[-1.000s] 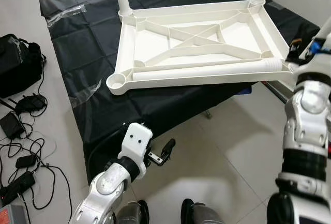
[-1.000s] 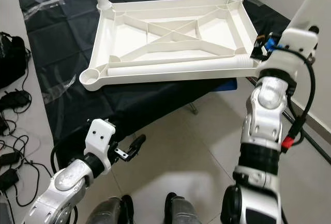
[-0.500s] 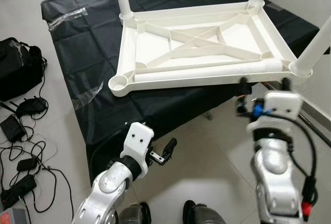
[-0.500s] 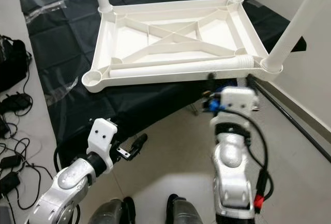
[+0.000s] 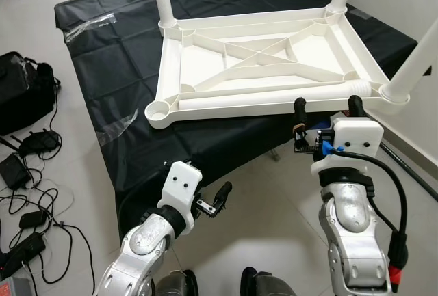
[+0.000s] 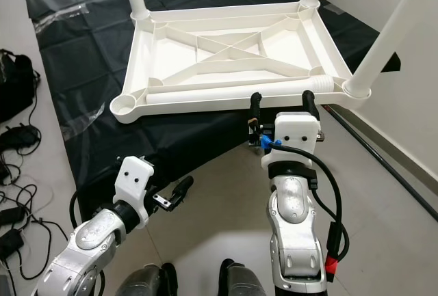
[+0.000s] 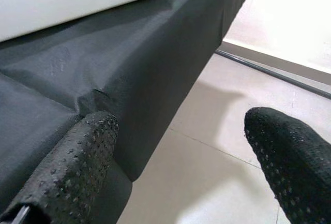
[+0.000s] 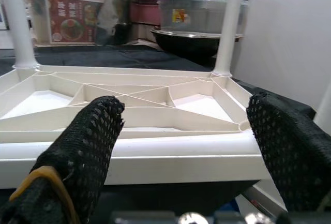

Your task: Building children table

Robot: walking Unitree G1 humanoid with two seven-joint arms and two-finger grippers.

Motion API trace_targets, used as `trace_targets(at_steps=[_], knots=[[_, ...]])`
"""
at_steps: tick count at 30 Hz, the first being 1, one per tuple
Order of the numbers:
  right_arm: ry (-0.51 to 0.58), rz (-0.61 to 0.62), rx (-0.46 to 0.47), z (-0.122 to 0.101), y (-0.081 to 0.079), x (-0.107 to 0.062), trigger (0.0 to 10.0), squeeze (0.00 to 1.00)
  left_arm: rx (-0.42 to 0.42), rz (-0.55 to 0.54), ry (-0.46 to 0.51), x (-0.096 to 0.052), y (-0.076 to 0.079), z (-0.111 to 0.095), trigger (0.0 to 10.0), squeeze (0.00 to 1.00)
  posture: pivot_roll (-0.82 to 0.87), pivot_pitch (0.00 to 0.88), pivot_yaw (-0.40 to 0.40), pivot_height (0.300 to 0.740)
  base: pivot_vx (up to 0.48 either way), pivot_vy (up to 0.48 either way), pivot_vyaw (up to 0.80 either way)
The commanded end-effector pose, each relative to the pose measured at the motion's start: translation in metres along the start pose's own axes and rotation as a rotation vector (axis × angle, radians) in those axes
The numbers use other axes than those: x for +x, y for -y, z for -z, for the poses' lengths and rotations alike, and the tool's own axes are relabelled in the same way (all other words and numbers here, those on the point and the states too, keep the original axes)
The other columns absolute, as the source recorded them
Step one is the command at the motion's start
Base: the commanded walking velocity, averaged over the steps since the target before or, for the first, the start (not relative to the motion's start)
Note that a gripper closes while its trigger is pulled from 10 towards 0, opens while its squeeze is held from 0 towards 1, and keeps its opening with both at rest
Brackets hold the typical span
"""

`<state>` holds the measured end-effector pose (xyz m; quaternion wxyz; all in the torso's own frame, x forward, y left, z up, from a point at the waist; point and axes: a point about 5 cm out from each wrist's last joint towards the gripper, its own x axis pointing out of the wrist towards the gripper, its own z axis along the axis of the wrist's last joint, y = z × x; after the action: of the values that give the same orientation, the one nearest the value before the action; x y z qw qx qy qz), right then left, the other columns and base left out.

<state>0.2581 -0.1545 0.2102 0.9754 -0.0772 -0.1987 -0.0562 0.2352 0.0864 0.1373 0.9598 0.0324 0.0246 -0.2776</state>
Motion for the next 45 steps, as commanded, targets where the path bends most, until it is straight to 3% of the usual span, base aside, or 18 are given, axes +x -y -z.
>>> trace_targets(at_steps=[1,7,18,26,29,45], knots=[[0.005,-0.006,-0.001,-0.003,-0.001,-0.003,10.0,0.0,0.01,-0.004,-0.02,-0.002,-0.002,0.005,10.0,0.0,0.09,0.209,0.022,0.74,0.0,0.0,0.0],[0.104,-0.101,0.014,-0.026,-0.014,0.013,10.0,0.0,0.036,-0.016,0.007,-0.001,0.0,0.001,10.0,0.0,0.1,0.197,-0.002,0.74,0.0,0.0,0.13],[0.111,-0.129,0.01,-0.028,-0.013,0.021,10.0,0.0,0.041,-0.022,0.016,-0.001,0.002,0.001,10.0,0.0,0.1,0.193,-0.012,0.74,0.0,0.0,0.8],[0.064,-0.152,0.073,-0.024,-0.009,0.031,10.0,0.0,0.021,-0.028,0.018,-0.001,0.003,0.002,10.0,0.0,0.1,0.184,-0.024,0.74,0.281,-0.384,0.0],[0.046,-0.197,0.107,-0.022,-0.004,0.041,10.0,0.0,0.001,-0.042,0.016,-0.002,0.003,0.002,10.0,0.0,0.09,0.184,-0.031,0.74,0.35,-0.322,0.0],[-0.025,-0.412,0.048,-0.027,0.013,0.091,10.0,0.0,-0.028,-0.077,0.013,0.0,0.003,0.002,10.0,0.0,0.09,0.213,-0.05,0.74,0.045,-0.039,0.0]])
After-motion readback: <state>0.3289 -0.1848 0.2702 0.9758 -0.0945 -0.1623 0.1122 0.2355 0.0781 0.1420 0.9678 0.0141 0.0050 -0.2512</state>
